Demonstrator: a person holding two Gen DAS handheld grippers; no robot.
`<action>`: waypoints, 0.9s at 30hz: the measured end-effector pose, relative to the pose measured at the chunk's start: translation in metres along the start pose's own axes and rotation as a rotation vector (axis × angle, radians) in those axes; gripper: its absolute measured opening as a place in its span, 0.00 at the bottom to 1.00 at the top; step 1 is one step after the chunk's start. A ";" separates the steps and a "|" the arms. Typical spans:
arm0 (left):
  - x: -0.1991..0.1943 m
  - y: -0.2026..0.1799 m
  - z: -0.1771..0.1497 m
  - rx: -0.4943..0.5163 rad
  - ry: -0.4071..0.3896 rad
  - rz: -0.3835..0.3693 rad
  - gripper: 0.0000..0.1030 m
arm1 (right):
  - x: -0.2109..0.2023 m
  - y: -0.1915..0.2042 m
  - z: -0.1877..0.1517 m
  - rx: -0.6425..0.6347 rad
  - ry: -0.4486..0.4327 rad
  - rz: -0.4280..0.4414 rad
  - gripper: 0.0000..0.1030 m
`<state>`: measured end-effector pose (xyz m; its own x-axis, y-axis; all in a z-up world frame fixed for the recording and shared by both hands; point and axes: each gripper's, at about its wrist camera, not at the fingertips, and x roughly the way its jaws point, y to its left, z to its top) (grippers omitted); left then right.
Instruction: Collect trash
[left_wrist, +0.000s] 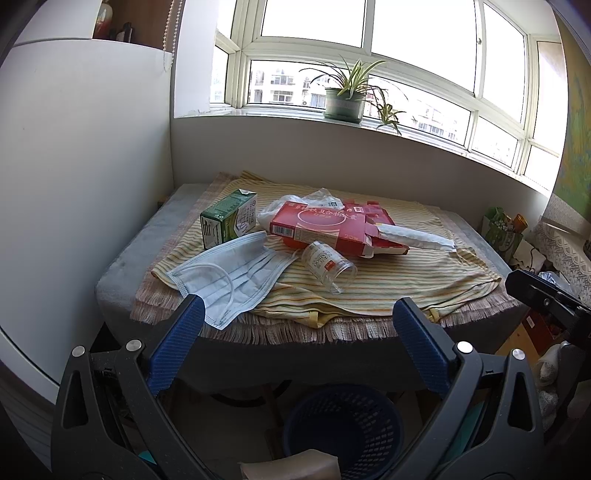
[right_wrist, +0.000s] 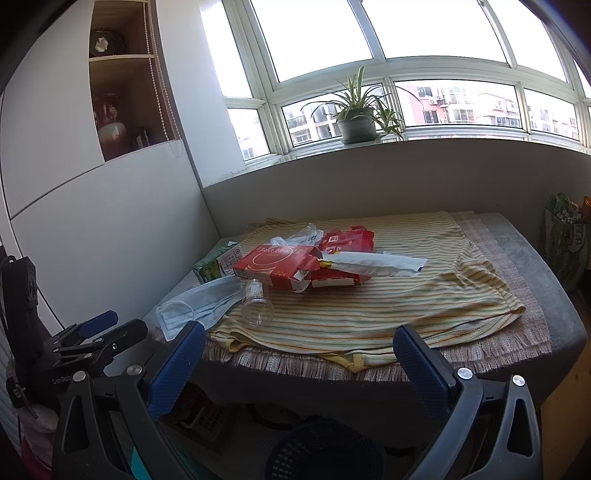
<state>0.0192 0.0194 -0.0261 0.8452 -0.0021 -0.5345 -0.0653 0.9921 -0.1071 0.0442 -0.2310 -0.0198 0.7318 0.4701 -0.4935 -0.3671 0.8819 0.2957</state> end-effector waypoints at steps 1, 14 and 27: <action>0.000 0.000 0.000 0.000 0.000 0.000 1.00 | 0.000 0.000 0.000 0.002 0.001 -0.002 1.00; 0.006 0.007 -0.001 -0.008 0.006 0.003 1.00 | 0.017 0.002 0.006 -0.031 0.068 -0.040 1.00; 0.016 0.019 0.003 -0.010 0.026 0.010 1.00 | 0.033 0.013 0.012 -0.069 0.109 -0.014 1.00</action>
<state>0.0334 0.0382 -0.0338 0.8303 0.0047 -0.5573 -0.0796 0.9907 -0.1102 0.0706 -0.2041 -0.0228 0.6718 0.4553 -0.5843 -0.3988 0.8870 0.2327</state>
